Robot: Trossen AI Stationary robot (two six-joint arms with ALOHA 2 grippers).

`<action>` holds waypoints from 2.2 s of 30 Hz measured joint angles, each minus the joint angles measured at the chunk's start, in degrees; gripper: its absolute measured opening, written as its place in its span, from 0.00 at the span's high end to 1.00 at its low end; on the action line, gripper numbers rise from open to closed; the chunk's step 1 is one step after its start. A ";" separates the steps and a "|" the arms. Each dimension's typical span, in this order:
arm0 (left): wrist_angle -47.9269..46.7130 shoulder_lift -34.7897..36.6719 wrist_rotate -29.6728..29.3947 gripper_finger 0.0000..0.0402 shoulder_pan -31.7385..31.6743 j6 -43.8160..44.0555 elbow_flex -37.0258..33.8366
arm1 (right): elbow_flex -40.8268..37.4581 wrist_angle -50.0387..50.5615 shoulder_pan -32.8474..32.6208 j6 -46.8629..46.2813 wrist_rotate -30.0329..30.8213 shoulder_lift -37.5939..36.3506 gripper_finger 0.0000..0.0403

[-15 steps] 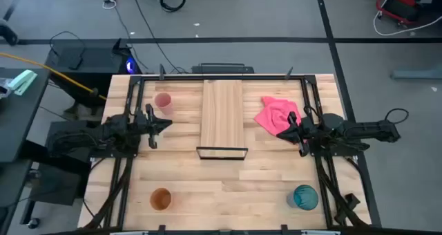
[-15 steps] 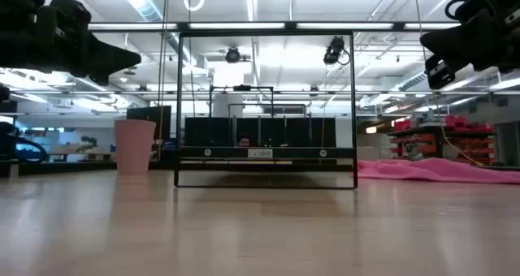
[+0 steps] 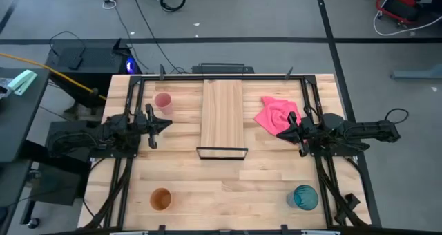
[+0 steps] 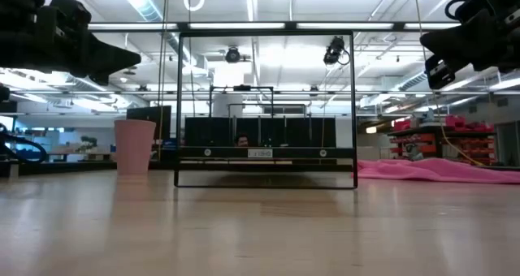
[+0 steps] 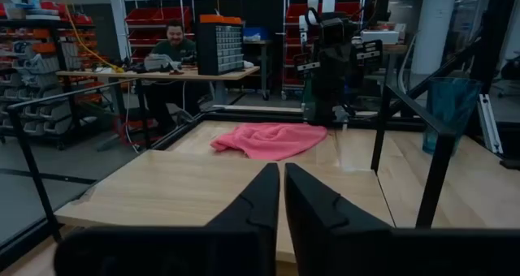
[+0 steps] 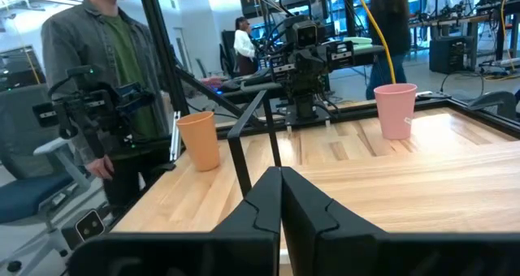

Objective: Stack small to large cups/mugs on shelf

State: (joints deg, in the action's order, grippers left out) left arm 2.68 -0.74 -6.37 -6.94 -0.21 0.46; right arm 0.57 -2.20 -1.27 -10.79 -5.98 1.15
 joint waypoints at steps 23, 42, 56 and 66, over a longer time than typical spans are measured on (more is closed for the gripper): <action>0.00 0.00 0.00 0.92 -0.01 0.02 -0.01 | -0.01 0.00 -0.01 0.00 0.00 -0.02 0.97; 0.00 0.01 -0.01 0.92 0.00 -11.69 0.01 | -0.01 0.02 0.00 -0.02 0.00 -0.01 0.97; 0.02 0.00 -0.01 0.94 -0.01 -12.51 0.01 | 0.01 0.00 -0.01 -0.02 0.00 0.00 0.97; 10.84 0.01 -0.04 0.91 -0.02 20.28 0.01 | -0.01 -0.64 -0.01 -0.13 0.00 0.00 0.97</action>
State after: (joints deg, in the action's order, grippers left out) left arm 13.51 -0.73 -6.41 -6.96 20.07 0.46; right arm 0.56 -2.84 -1.28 -10.92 -5.98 1.15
